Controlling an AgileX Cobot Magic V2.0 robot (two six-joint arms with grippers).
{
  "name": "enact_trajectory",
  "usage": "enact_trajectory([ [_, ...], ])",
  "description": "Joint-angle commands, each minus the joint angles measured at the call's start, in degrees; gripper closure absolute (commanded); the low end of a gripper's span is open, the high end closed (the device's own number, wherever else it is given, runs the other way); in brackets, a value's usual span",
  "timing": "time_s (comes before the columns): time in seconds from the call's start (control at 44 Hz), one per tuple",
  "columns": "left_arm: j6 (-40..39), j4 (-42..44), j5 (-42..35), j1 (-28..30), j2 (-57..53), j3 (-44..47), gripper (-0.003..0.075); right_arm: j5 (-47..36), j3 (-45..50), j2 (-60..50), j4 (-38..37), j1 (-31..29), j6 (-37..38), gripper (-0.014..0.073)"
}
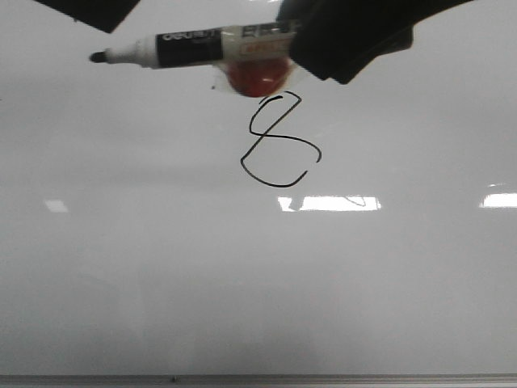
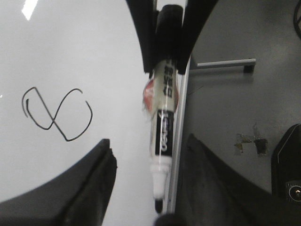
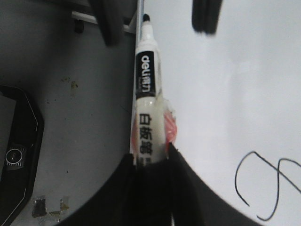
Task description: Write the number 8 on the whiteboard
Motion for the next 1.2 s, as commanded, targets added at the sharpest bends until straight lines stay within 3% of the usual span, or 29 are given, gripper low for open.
enact_trajectory([
  [0.0, -1.0, -0.5, -3.3, -1.4, 0.5, -1.9, 0.0382, -4.4, -2.0, -1.5, 0.5, 2.3, -0.6, 0.0652],
  [0.364, -1.0, -0.7, -2.8, -3.6, 2.1, -1.9, 0.0411, -6.2, -2.0, -1.5, 0.4, 4.5, -0.6, 0.0652],
  [0.75, -1.0, -0.7, -2.8, -3.6, 2.1, -1.9, 0.0698, -5.4, -2.0, -1.5, 0.0, 4.5, -0.2, 0.0645],
  [0.818, -1.0, -0.7, -2.8, -3.6, 2.1, -1.9, 0.0729, -5.4, -2.0, -1.5, 0.0, 4.5, 1.0, 0.0585],
  [0.864, -1.0, -0.7, -2.8, -3.6, 2.1, -1.9, 0.0738, -5.4, -2.0, -1.5, 0.0, 4.5, 2.3, 0.0492],
  [0.977, -1.2, -0.7, -2.8, -3.6, 2.4, -1.9, 0.0739, -5.6, -2.0, -1.5, 0.0, 4.5, 7.9, 0.0174],
  [1.045, -2.0, -0.8, -2.8, -3.4, 3.1, -1.8, 0.0739, -6.0, -2.0, -1.5, 0.0, 4.3, 11.6, 0.0036],
  [1.182, -3.7, -1.0, -3.4, -2.1, 4.3, -0.3, 0.0739, -7.3, -2.0, -3.3, -1.5, 3.0, 16.1, 0.0005],
])
